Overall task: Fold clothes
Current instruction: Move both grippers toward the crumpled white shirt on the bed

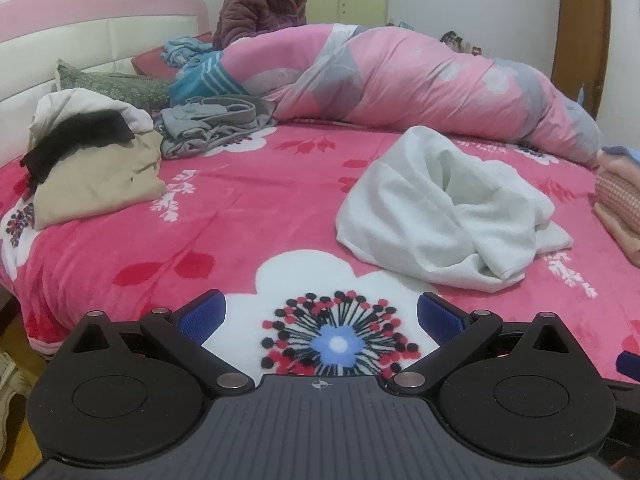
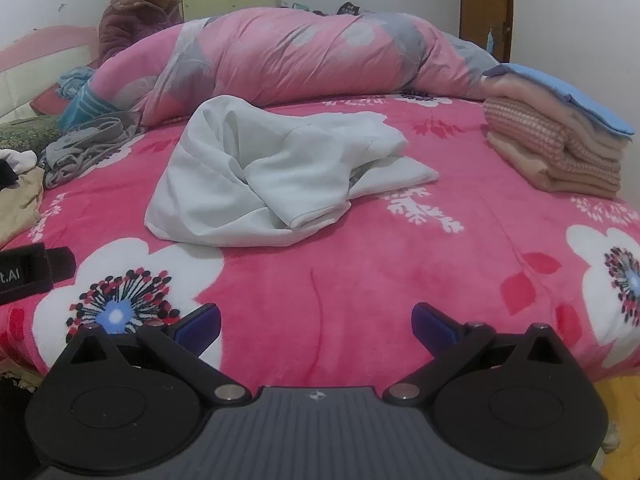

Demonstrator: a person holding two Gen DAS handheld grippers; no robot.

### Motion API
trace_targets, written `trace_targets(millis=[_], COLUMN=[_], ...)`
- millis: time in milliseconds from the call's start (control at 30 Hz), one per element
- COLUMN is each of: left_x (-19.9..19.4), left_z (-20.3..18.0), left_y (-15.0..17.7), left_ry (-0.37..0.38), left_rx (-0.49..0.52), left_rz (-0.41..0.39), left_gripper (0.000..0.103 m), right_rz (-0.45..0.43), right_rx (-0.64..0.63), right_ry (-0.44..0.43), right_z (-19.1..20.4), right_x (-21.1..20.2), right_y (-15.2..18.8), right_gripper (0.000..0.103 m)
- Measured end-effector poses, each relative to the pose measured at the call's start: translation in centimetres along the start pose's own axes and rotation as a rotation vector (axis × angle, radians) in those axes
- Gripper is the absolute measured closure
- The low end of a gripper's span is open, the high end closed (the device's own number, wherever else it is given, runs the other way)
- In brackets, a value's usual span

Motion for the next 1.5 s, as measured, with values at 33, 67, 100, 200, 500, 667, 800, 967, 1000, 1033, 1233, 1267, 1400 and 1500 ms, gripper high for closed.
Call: trace_targets(millis=[33, 67, 100, 200, 500, 667, 800, 967, 1000, 1033, 1233, 1267, 1400, 1500], left_x=[-0.1, -0.1, -0.2, 0.1, 0.9, 1.0, 1.1, 1.0, 0.9, 1.0, 1.1, 1.2, 1.3, 1.4], left_z=[0.0, -0.1, -0.1, 0.1, -0.2, 0.0, 0.2, 0.2, 0.2, 0.1, 0.0, -0.1, -0.2, -0.3], left_y=[0.0, 0.0, 0.0, 0.1, 0.7, 0.8, 0.8, 0.9, 0.9, 0.9, 0.8, 0.8, 0.8, 0.8], left_ry=[0.0, -0.001, -0.001, -0.004, -0.024, -0.029, -0.022, -0.02, -0.023, -0.024, -0.028, -0.028, -0.031, -0.033], left_rx=[0.002, 0.004, 0.006, 0.014, 0.051, 0.032, 0.001, -0.015, -0.015, -0.014, -0.005, -0.004, 0.002, 0.006], left_rz=[-0.002, -0.004, -0.005, -0.008, 0.007, -0.006, 0.014, 0.013, 0.011, 0.012, 0.016, 0.017, 0.02, 0.02], left_gripper=[0.0, 0.0, 0.0, 0.0, 0.0, 0.0, 0.0, 0.0, 0.0, 0.0, 0.0, 0.0, 0.0, 0.0], right_rz=[0.001, 0.001, 0.002, 0.004, 0.0, -0.001, 0.002, 0.0, 0.001, 0.002, 0.003, 0.005, 0.007, 0.011], right_rx=[-0.001, -0.001, -0.002, -0.003, 0.004, 0.01, 0.013, 0.011, 0.013, 0.014, 0.011, 0.011, 0.008, 0.005], right_ry=[0.0, 0.0, -0.001, -0.001, 0.008, 0.012, 0.012, 0.014, 0.015, 0.015, 0.023, 0.023, 0.023, 0.022], right_z=[0.0, -0.1, -0.1, -0.2, -0.1, -0.4, -0.4, -0.4, -0.4, -0.4, -0.4, -0.4, -0.4, -0.4], right_x=[0.0, 0.1, 0.1, 0.3, 0.1, 0.2, 0.3, 0.2, 0.2, 0.3, 0.4, 0.5, 0.6, 0.7], right_y=[0.0, 0.0, 0.0, 0.0, -0.2, -0.3, -0.4, -0.4, -0.4, -0.4, -0.5, -0.5, -0.5, -0.6], right_gripper=[0.0, 0.0, 0.0, 0.0, 0.0, 0.0, 0.0, 0.0, 0.0, 0.0, 0.0, 0.0, 0.0, 0.0])
Point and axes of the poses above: each gripper's, at about its wrist camera, not at the fingertips, and x roughly the way its jaws point, z to its left, y to its underside, the point moved 7 cm from there along x, roughly the way its jaws point, and after that the axes turned 7 degrees about -y, right-handed, at the moved point
